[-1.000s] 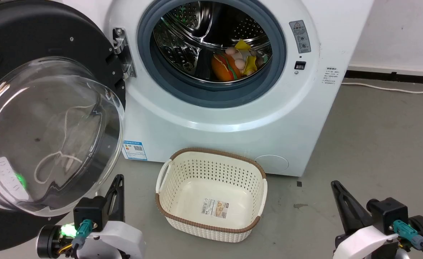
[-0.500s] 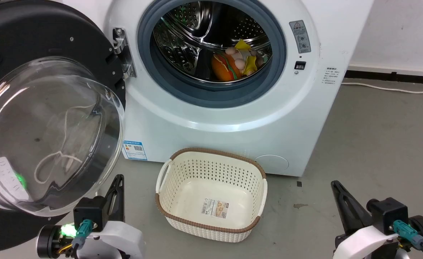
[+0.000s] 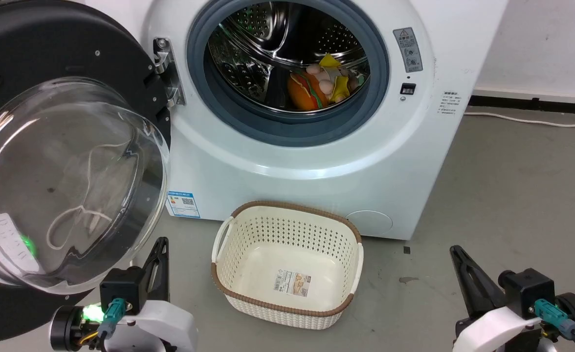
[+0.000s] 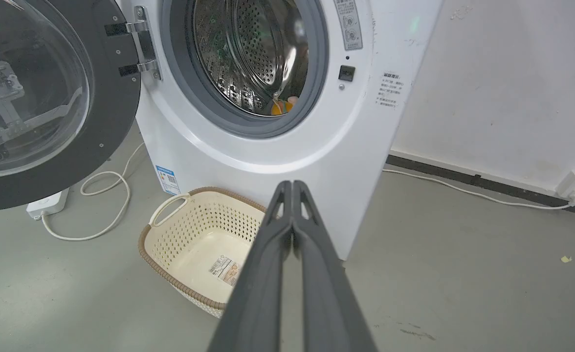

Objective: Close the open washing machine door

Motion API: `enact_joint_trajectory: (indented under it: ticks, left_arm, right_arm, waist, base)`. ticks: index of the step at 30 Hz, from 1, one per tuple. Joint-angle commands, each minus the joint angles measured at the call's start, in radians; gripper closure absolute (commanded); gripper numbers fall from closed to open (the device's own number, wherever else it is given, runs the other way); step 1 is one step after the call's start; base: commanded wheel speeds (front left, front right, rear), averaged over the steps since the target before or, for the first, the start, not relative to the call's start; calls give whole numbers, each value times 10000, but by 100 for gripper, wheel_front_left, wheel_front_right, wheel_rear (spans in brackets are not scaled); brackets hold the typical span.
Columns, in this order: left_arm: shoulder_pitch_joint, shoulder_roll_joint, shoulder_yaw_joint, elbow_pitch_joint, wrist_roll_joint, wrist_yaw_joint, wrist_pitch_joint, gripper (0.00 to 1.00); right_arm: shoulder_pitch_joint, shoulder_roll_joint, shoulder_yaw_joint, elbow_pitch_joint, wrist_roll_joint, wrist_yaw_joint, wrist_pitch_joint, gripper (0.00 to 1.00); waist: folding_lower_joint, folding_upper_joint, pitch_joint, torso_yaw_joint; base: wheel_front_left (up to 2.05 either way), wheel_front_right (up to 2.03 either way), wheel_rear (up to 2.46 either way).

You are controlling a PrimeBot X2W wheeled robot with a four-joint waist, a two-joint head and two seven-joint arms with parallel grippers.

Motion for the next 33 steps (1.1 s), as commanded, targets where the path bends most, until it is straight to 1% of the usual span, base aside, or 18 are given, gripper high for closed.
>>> enact_joint_trajectory:
  ticks: [1, 6, 7, 22, 33]
  left_arm:
    - [142, -1, 7, -45, 26, 26, 3, 100]
    - [142, -1, 7, -45, 26, 26, 3, 100]
    - [-2, 0, 0, 4, -2, -2, 0, 0]
    - [-69, 52, -145, 37, 26, 12, -251, 0]
    - [-111, 135, -303, 84, 19, 56, -481, 0]
  right_arm:
    - [-137, 43, 3, -53, -76, 8, 5, 100]
    - [-137, 43, 3, -53, -76, 8, 5, 100]
    - [3, 0, 2, 0, 2, 0, 0, 0]
    - [4, 2, -164, 2, 91, 1, -252, 0]
    - [47, 6, -194, 50, 113, 1, -482, 0]
  waist:
    - [0, -1, 0, 0]
    - [0, -1, 0, 0]
    - [0, -1, 0, 0]
    - [1, -1, -1, 75]
    - [1, -1, -42, 583]
  base:
    - [0, 0, 0]
    - [0, 0, 0]
    - [0, 0, 0]
    - [0, 0, 0]
    - [0, 0, 0]
